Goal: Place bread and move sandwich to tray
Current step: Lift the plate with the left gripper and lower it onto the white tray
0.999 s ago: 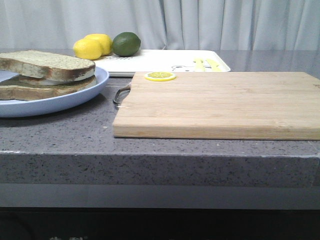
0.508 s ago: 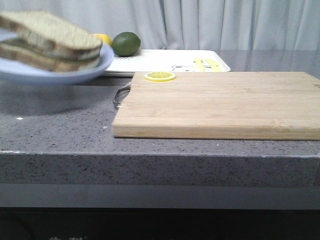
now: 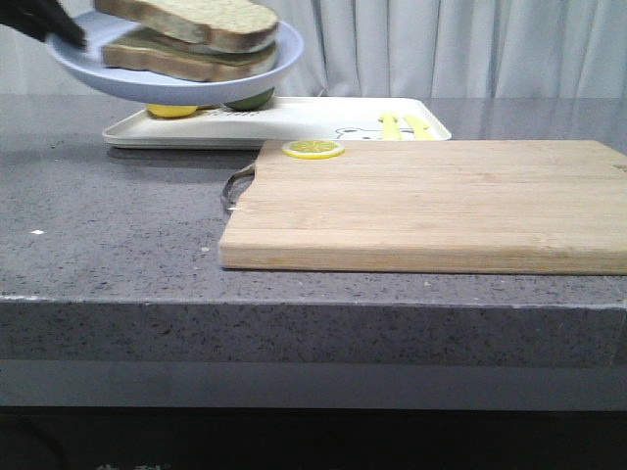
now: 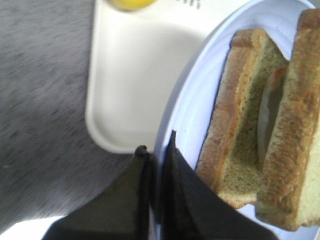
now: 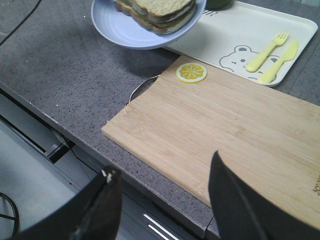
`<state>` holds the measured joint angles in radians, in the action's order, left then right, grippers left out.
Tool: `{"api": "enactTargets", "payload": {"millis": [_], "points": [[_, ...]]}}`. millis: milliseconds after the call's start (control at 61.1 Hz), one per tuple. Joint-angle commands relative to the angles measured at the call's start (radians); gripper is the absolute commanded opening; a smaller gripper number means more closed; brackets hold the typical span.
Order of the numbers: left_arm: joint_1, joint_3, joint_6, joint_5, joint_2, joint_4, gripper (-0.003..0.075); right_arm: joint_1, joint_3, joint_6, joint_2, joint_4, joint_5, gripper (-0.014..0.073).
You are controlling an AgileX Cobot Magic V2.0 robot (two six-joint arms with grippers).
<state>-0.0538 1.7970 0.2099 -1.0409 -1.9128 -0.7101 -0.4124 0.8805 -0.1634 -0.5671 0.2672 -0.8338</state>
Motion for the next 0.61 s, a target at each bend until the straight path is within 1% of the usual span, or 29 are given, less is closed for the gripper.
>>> {"api": "enactTargets", "payload": {"millis": [0,147,278,360,589], "points": [[0.029,0.121,-0.065,0.038,0.003,-0.114,-0.002,0.0,0.026,-0.002,-0.002,0.015,0.066,0.0414],[0.05,0.247,-0.16,0.046,-0.109,-0.114,-0.002,0.0,0.026,-0.002,-0.002,0.015,0.066,0.0414],[0.052,0.324,-0.223,0.042,-0.193,-0.114,-0.002,0.0,0.026,-0.002,-0.002,0.015,0.066,0.0414],[0.052,0.353,-0.263,0.026,-0.23,-0.114,-0.002,0.0,0.026,-0.002,-0.002,0.015,0.066,0.0414],[0.052,0.359,-0.291,0.004,-0.263,-0.093,-0.0019,0.0,0.026,-0.002,-0.002,0.015,0.066,0.0414]]}}
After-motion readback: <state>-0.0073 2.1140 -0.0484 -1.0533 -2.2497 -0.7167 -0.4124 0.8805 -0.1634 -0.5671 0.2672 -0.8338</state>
